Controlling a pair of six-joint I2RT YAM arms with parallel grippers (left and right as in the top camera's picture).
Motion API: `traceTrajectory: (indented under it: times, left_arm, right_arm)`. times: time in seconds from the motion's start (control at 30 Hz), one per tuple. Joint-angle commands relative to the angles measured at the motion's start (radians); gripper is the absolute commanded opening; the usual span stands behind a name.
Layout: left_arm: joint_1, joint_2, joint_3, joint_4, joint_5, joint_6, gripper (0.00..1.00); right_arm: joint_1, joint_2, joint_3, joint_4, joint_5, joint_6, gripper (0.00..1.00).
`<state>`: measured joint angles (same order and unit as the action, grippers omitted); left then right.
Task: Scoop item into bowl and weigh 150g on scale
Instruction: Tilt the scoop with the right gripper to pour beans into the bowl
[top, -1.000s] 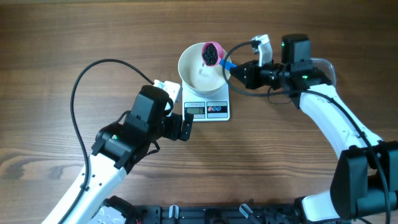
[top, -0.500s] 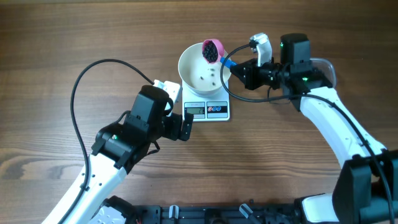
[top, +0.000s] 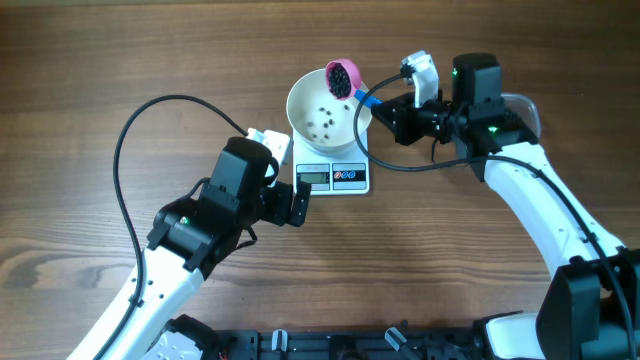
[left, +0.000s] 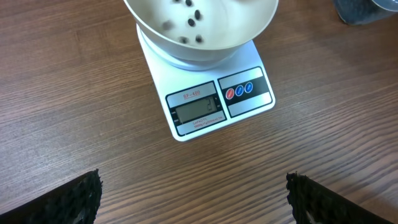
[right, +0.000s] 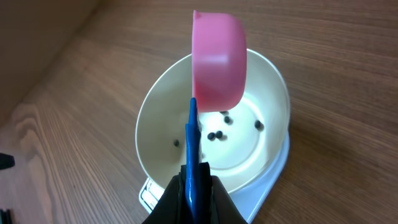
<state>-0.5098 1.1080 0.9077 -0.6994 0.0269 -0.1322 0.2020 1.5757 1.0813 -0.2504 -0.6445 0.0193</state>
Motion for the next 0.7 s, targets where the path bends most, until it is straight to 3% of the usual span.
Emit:
traceTrajectory:
  times: [0.0,0.43,0.67]
  left_arm:
    - [-0.005,0.001,0.003,0.0,-0.006,0.02,1.0]
    - [-0.005,0.001,0.003,0.0,-0.006,0.02,1.0]
    - [-0.005,0.001,0.003,0.0,-0.006,0.02,1.0]
  right_arm:
    - [0.033,-0.024,-0.003,0.002,0.039,-0.046,0.04]
    - [0.063,-0.024,-0.003,-0.01,0.182,-0.1,0.04]
    - [0.079,-0.024,-0.003,-0.026,0.208,-0.212,0.04]
